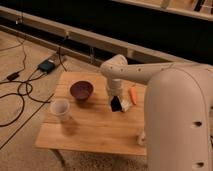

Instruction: Place the eraser on the white sponge

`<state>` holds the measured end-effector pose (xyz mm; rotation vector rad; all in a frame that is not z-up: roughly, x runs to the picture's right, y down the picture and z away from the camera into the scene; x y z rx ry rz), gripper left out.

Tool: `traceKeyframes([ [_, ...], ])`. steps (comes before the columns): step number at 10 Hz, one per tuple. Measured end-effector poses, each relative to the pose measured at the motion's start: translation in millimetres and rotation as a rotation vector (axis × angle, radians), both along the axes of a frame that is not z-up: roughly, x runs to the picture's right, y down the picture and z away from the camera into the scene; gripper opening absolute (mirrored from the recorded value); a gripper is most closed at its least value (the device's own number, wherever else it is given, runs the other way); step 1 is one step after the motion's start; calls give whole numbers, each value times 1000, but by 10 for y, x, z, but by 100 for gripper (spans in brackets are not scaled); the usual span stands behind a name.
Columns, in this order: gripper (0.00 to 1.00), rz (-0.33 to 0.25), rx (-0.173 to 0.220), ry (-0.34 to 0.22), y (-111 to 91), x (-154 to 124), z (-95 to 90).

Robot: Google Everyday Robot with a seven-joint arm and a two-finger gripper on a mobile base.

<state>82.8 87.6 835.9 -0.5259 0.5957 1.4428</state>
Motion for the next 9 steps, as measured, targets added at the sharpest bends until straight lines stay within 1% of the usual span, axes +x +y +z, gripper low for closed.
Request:
traceKeyframes([
  [1, 0, 16, -3, 12, 29, 58, 6],
  [2, 0, 48, -2, 35, 65, 174, 39],
  [5, 0, 89, 7, 60, 30, 307, 145],
  [9, 0, 100, 10, 69, -66, 392, 314],
])
